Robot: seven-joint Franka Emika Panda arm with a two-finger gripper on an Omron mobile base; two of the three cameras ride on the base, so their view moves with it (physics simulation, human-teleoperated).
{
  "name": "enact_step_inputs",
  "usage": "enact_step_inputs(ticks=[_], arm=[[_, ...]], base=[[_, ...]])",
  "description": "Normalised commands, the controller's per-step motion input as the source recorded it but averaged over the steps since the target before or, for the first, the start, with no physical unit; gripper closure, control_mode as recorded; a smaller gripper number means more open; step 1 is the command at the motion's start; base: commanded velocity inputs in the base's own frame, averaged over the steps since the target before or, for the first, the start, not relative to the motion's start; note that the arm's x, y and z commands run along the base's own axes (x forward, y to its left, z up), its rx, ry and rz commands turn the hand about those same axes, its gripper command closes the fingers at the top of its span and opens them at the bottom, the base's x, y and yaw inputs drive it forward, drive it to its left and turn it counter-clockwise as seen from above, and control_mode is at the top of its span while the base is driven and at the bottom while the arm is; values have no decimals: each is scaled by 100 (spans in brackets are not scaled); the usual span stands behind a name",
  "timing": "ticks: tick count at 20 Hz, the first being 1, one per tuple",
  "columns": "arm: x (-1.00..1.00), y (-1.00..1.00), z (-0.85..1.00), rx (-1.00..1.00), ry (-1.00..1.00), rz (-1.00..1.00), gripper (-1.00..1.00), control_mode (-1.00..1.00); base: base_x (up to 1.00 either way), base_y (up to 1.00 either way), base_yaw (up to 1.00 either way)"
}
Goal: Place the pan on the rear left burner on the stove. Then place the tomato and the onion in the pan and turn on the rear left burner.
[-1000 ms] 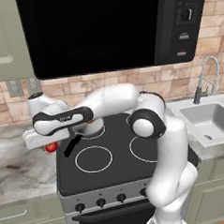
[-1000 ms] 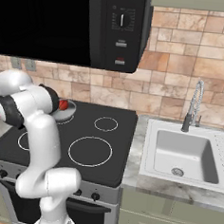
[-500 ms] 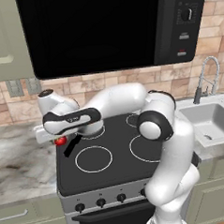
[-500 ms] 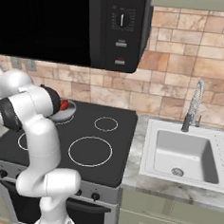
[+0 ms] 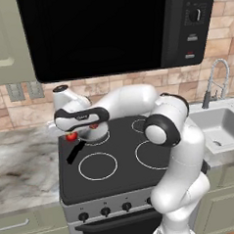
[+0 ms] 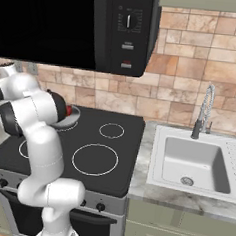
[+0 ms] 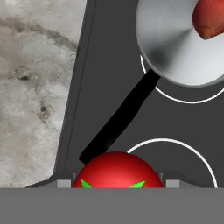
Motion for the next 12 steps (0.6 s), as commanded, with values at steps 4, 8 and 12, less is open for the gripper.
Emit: enact_step_inputs(ticks=[4,8,12], arm=[[44,-23,7,0,-1,0,100,-100],[27,-11,0,0,0,0,100,-100],[10,-2,-3,0,-1,0,100,-100]], base=[[0,0,0],[0,0,0],[0,0,0]])
